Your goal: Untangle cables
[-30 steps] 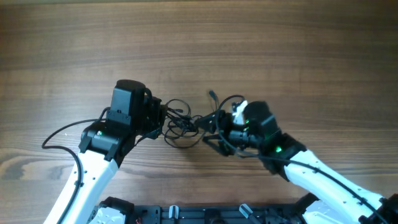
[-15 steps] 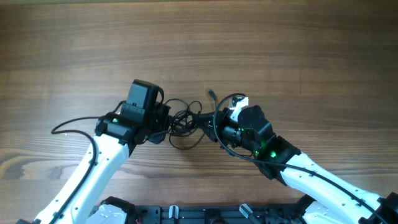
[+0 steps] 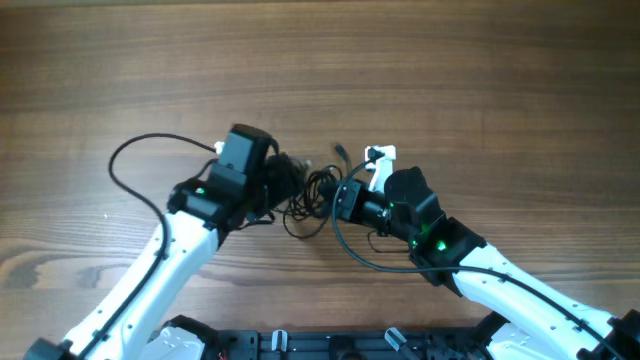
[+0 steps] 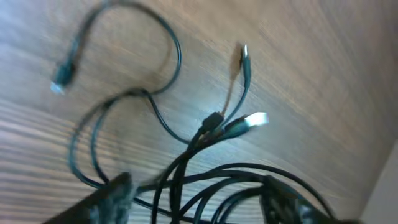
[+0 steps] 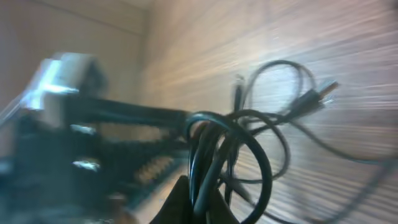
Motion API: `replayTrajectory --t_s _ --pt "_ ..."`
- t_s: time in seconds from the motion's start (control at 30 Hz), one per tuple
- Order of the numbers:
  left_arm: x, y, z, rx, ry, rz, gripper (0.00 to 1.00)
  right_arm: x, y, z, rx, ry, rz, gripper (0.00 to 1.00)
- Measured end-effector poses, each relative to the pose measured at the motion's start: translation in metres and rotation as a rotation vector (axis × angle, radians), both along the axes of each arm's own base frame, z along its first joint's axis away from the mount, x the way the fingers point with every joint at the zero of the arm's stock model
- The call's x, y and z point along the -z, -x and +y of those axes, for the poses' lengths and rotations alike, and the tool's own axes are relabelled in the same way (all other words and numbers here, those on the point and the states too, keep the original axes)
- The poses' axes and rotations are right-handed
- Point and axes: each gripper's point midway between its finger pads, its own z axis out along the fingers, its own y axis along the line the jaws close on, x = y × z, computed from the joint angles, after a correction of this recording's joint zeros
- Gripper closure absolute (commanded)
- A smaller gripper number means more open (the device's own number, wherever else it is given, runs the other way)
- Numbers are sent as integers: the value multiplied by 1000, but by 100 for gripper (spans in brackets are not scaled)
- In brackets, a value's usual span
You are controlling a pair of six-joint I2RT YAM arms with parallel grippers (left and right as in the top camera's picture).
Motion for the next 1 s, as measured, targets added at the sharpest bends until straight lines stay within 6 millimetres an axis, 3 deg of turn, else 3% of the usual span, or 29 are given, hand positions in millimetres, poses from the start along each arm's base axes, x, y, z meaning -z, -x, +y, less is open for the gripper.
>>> replayTrajectory --t_s 0.1,0.23,0.3,0.4,0.6,0.67,0.73,0.83,1.0 --pt "-19 -3 9 1 52 -49 9 15 -4 -13 45 91 -8 95" --pt "-23 12 -6 72 117 -8 10 18 -13 -23 149 92 28 87" --pt "-18 25 -13 107 109 31 10 29 -11 -30 250 45 172 76" --pt "-12 35 -21 182 78 40 12 33 -8 -30 382 -92 375 67" --pt "-11 42 -31 450 -23 -82 17 37 11 -20 474 -287 739 88" --pt "-11 42 -31 519 -53 -120 24 40 16 -23 486 -305 831 90" --pt "-11 42 -31 596 -91 -164 37 40 13 -28 501 -330 873 94" --pt "-11 41 -30 657 -128 -202 43 40 10 -32 520 -348 893 95" --pt "-8 41 -39 731 -169 -246 40 40 11 -32 518 -350 897 91"
